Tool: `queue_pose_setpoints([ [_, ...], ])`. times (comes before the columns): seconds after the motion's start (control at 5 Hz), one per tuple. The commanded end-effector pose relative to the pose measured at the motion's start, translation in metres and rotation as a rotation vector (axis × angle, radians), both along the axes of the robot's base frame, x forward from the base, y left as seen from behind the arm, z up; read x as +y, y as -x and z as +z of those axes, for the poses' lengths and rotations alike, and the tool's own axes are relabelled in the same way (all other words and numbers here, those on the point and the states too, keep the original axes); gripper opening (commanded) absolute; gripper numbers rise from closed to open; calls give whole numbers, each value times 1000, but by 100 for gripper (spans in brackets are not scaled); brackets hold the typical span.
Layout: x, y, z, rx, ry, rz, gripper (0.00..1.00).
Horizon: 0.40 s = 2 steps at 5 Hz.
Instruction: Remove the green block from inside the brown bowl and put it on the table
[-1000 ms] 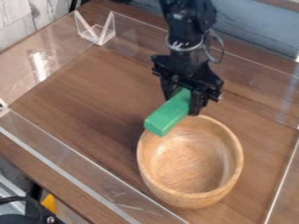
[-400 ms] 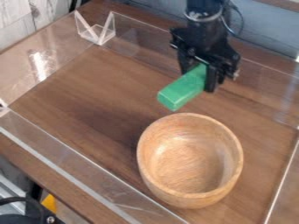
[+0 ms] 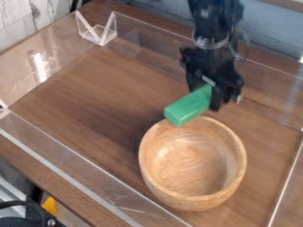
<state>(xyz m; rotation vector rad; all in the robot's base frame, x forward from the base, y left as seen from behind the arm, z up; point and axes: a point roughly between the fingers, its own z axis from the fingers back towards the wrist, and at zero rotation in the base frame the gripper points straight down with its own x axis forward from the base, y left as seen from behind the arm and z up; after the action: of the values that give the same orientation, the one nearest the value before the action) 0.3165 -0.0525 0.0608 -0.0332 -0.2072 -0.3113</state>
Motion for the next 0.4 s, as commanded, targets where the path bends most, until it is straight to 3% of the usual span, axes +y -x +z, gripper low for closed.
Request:
queue_pose_setpoints([
  [0.0,-4,-8,1,-29,-7,-6,0],
  [0.2,-7,-14,-2,-32,-16,12,0],
])
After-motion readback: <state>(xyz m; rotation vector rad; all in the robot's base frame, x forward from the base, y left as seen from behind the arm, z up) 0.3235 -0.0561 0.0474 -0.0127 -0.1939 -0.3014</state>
